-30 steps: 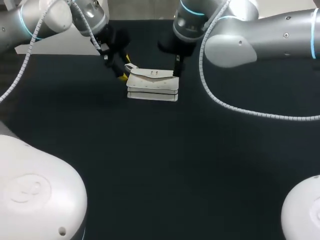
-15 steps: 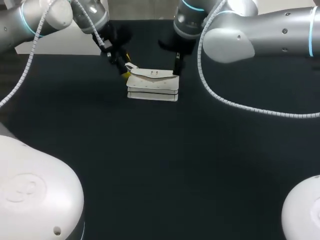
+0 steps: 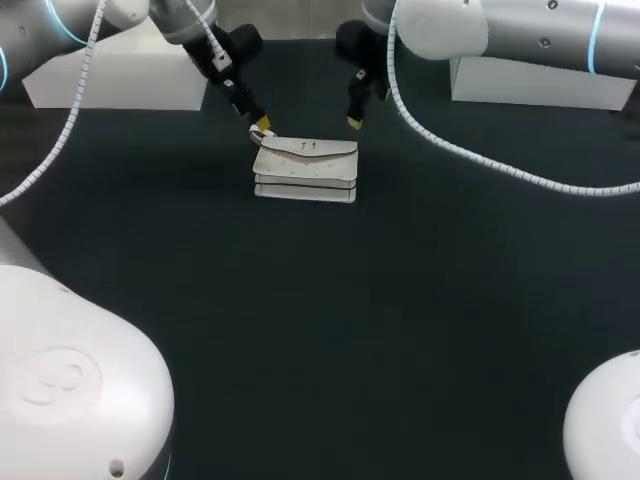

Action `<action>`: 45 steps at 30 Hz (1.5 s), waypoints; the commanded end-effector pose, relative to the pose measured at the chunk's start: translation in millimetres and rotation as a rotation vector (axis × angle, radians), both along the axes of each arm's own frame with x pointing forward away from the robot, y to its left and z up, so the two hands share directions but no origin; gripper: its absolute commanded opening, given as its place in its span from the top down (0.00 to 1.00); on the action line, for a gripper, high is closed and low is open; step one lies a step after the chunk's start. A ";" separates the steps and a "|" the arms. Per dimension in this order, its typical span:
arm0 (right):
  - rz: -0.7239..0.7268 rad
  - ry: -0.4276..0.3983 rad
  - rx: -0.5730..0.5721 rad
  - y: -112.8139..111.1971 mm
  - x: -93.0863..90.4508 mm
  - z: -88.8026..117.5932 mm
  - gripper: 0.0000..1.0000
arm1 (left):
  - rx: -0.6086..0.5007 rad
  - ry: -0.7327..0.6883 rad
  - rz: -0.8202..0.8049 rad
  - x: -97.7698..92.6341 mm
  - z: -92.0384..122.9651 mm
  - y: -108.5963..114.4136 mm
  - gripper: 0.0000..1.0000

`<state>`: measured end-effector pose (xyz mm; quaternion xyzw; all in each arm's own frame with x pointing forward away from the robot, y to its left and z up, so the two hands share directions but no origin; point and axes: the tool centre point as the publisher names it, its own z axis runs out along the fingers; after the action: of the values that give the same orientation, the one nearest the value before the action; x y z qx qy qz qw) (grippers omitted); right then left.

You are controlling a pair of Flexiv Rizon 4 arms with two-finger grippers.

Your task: Pick up the bag, open it, inspect its contents, close it, and place it on the opposite side

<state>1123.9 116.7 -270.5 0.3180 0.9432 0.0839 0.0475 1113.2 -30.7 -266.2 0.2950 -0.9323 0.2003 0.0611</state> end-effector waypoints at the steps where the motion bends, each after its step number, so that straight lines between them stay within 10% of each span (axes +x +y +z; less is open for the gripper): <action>1: -0.534 0.261 0.259 -4.7 7.3 -1.3 0.00 | -0.182 0.300 0.521 4.9 -4.3 4.8 0.00; 21: -0.998 0.301 0.514 -19.3 -5.0 -26.9 0.00 | -0.428 0.529 0.679 4.2 -27.0 11.3 0.00; 45: -0.942 0.443 0.558 -10.4 1.4 -50.3 0.00 | -0.383 0.535 0.641 14.8 -46.5 17.5 0.00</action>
<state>1118.3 104.8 -322.0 0.7168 0.6244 0.2456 -0.1899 1121.7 -13.5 -312.1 0.5969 -0.6889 0.3015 0.2798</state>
